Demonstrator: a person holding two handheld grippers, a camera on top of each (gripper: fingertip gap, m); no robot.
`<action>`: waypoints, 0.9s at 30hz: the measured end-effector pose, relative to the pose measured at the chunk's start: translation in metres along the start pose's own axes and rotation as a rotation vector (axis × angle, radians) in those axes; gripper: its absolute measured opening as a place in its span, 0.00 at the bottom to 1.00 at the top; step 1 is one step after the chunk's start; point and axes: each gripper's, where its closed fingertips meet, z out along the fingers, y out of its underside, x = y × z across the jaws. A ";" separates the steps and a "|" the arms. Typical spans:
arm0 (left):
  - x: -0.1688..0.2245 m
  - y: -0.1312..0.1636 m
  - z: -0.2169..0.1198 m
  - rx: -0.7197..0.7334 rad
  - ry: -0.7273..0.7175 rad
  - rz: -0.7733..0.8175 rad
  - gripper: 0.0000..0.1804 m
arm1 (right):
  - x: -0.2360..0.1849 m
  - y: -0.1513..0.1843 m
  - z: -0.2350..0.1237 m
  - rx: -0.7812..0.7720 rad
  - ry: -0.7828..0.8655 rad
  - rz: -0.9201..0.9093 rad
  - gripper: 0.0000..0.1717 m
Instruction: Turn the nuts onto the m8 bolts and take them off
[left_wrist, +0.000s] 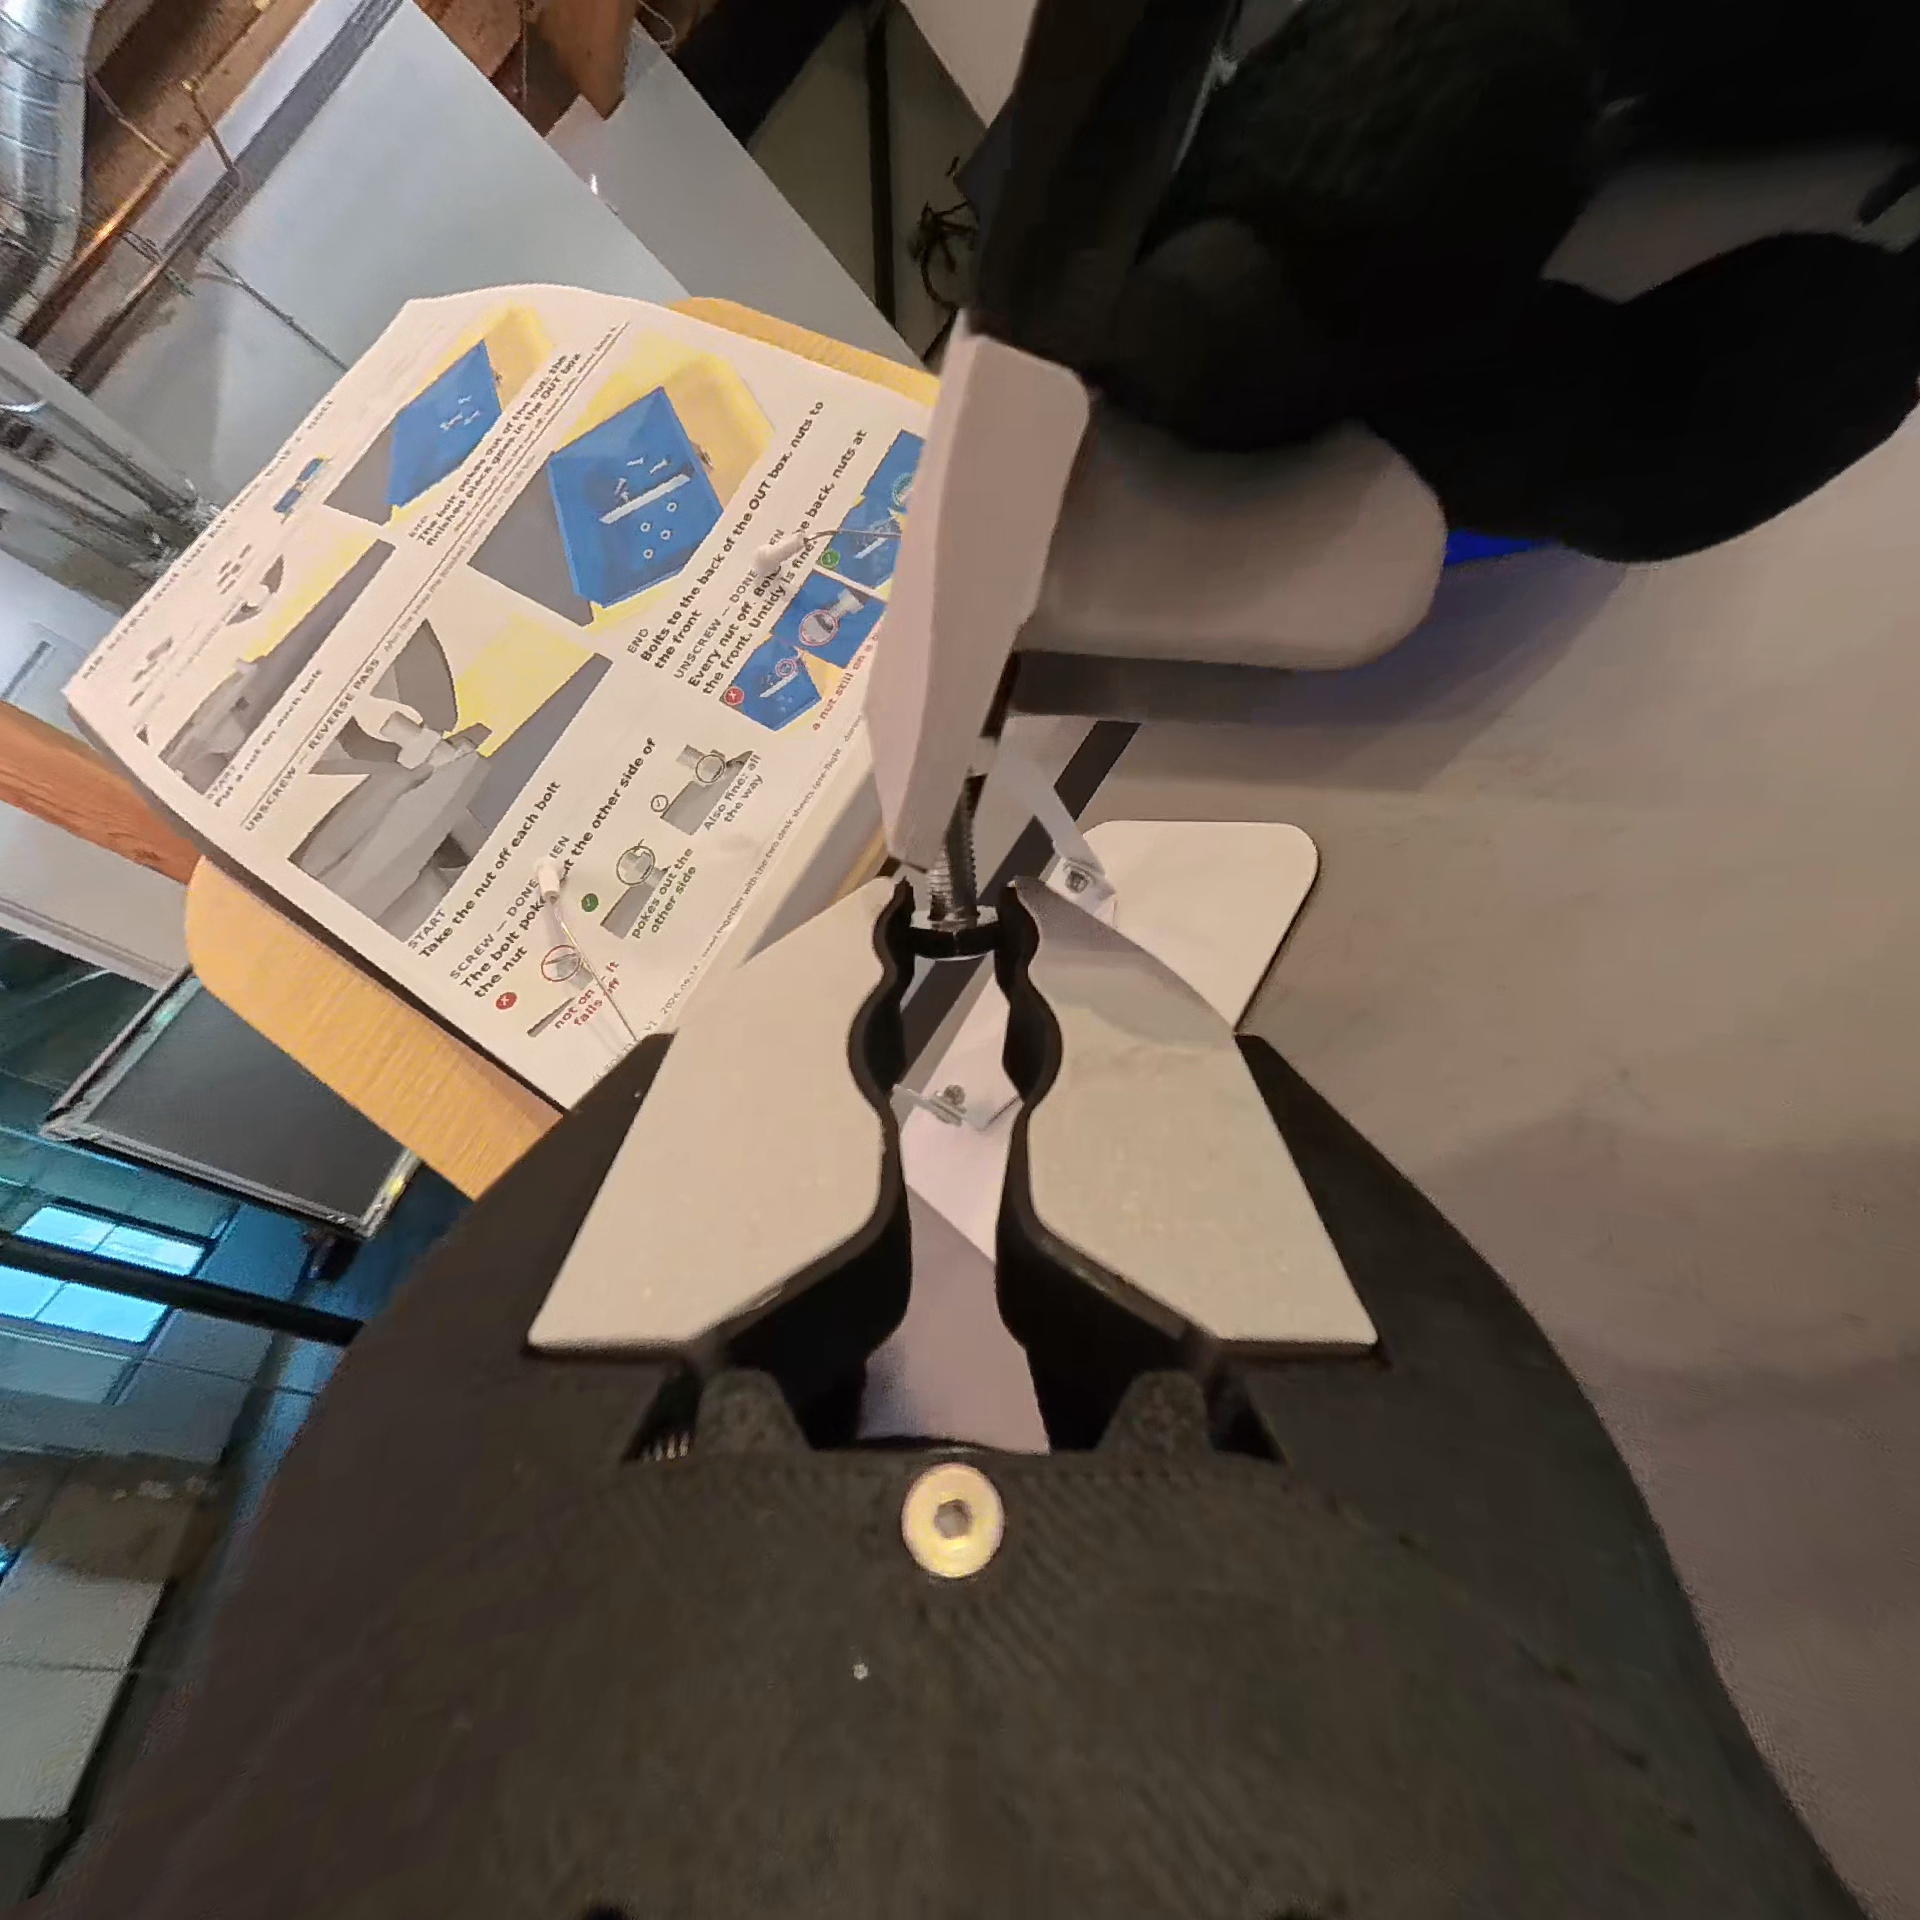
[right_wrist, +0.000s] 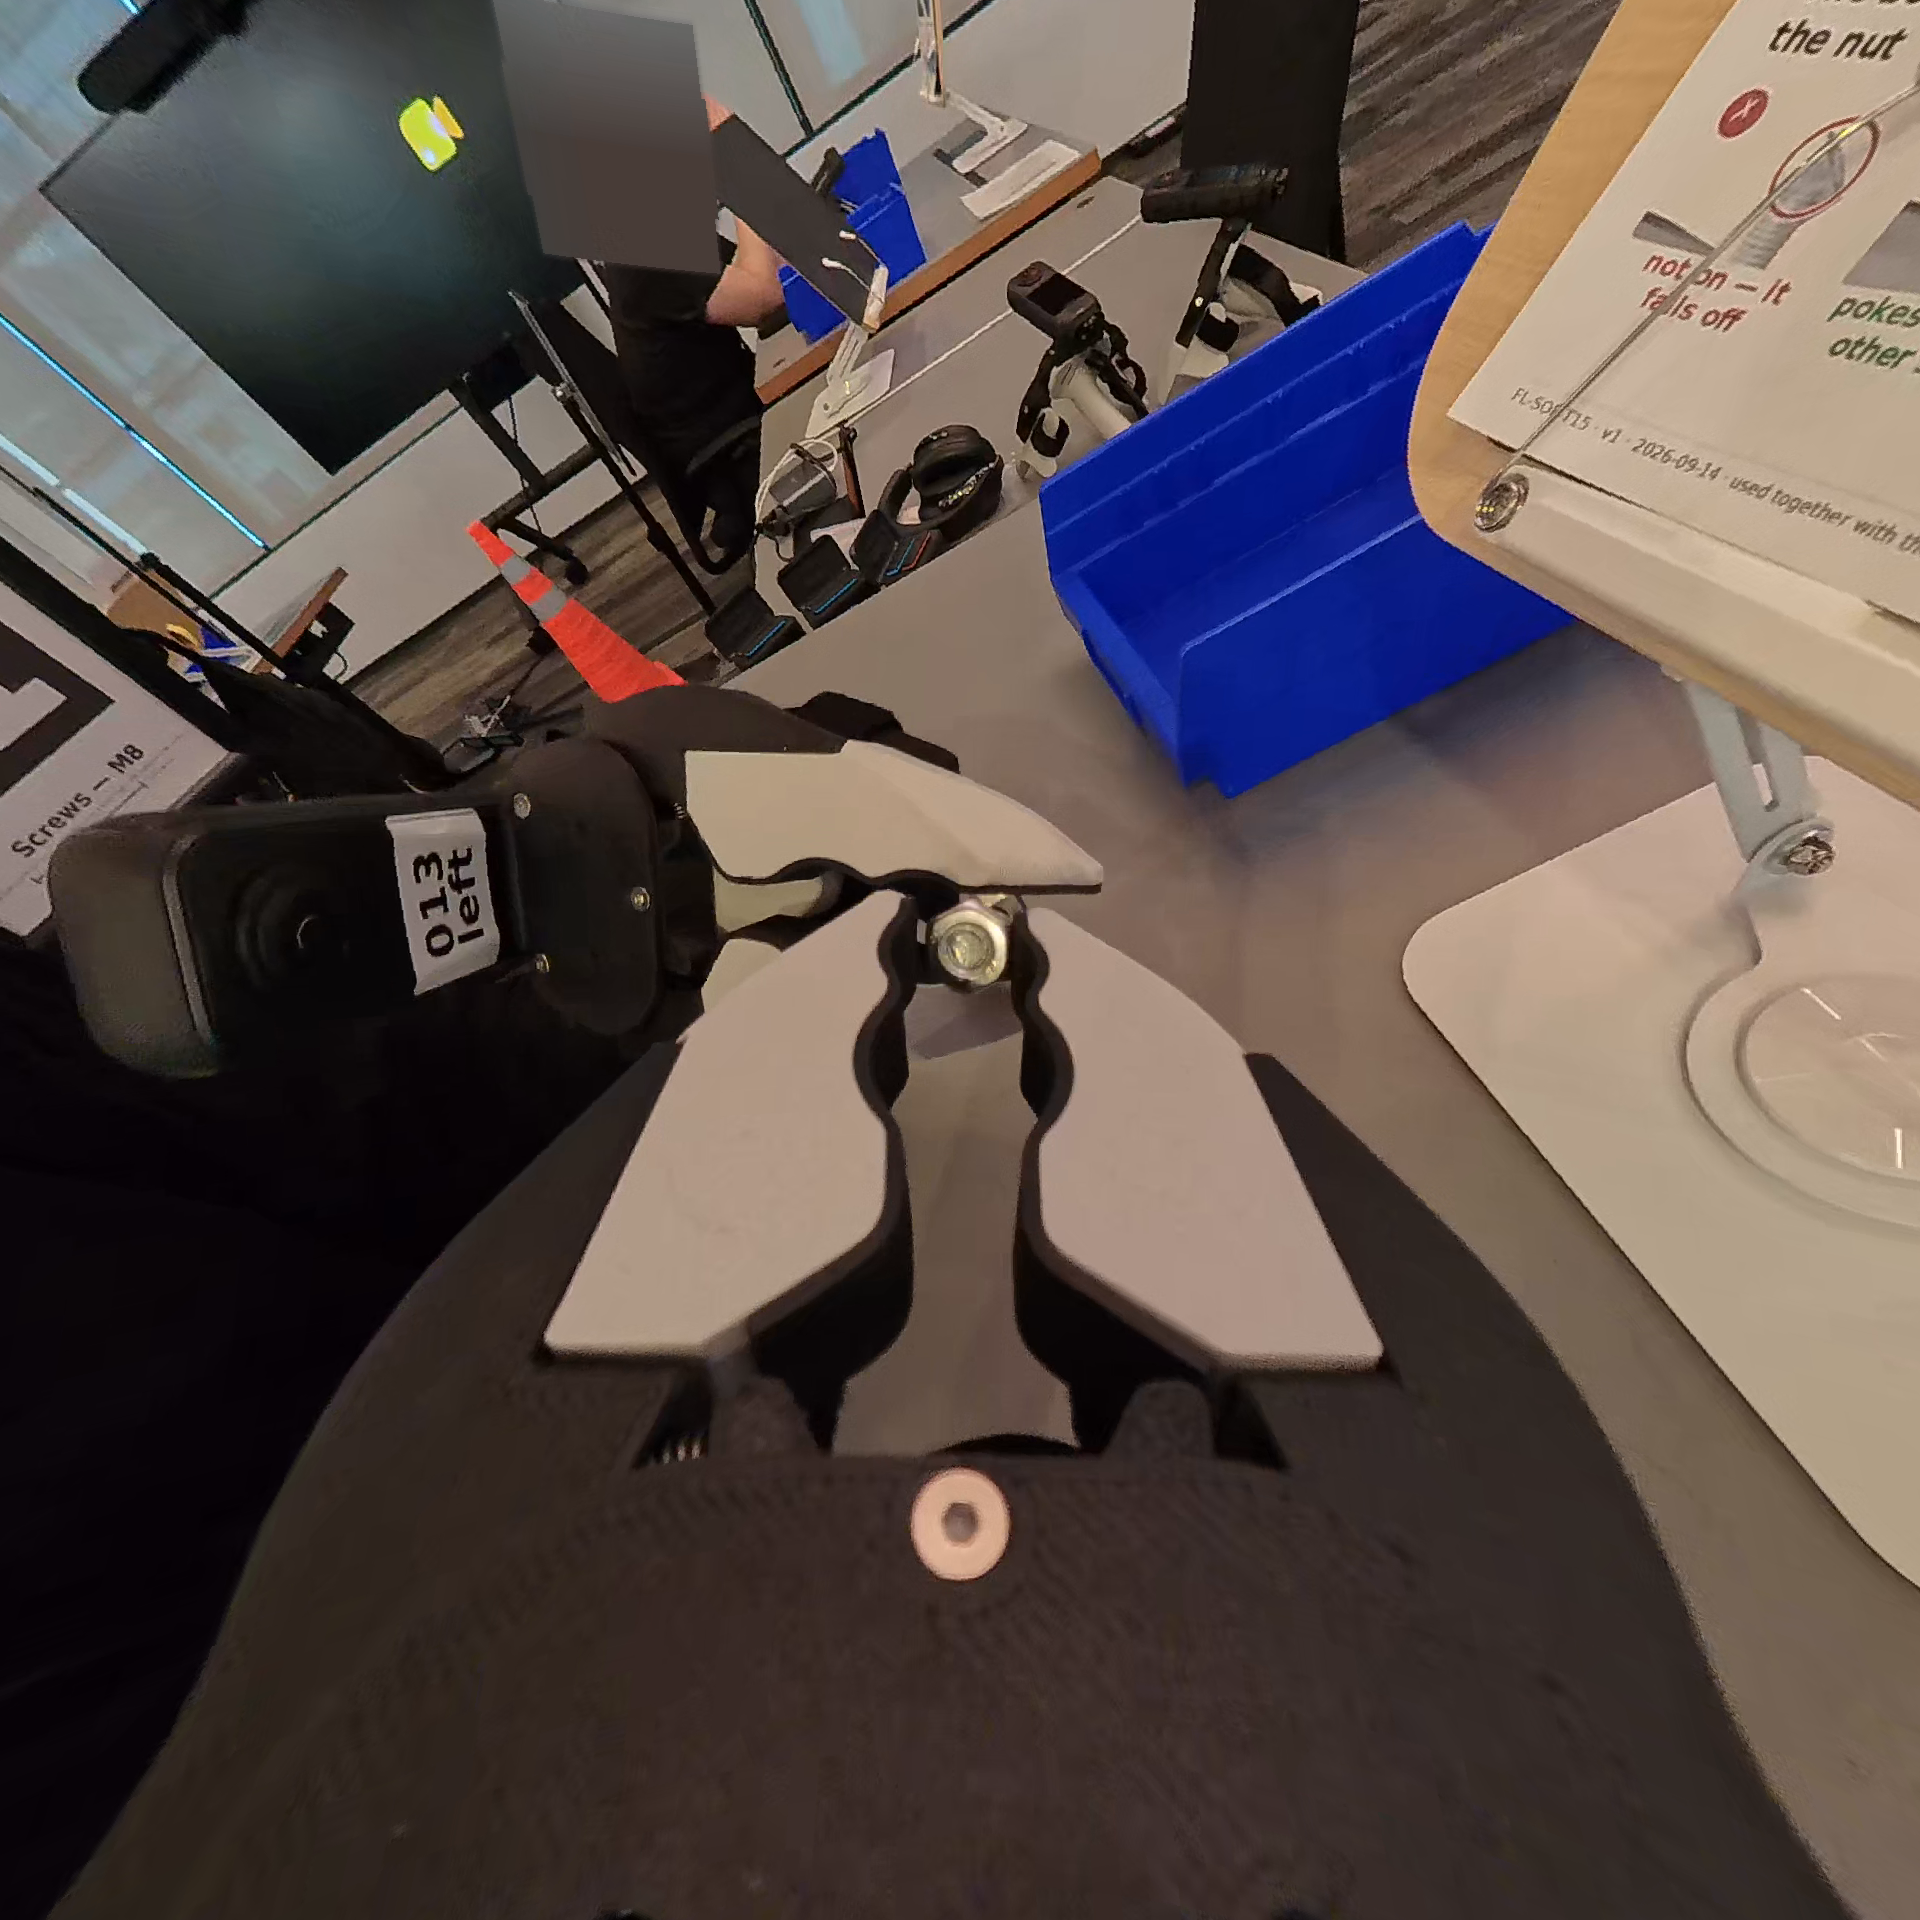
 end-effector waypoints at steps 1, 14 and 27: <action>0.000 0.000 0.000 -0.007 -0.008 0.013 0.08 | 0.001 0.000 0.001 0.001 -0.001 0.001 0.09; 0.027 -0.023 -0.023 0.190 0.623 -0.454 0.08 | -0.023 0.009 -0.006 -0.159 -0.007 -0.530 0.09; 0.054 -0.035 -0.055 0.377 1.225 -0.747 0.08 | -0.039 0.036 -0.010 -0.365 -0.046 -0.938 0.09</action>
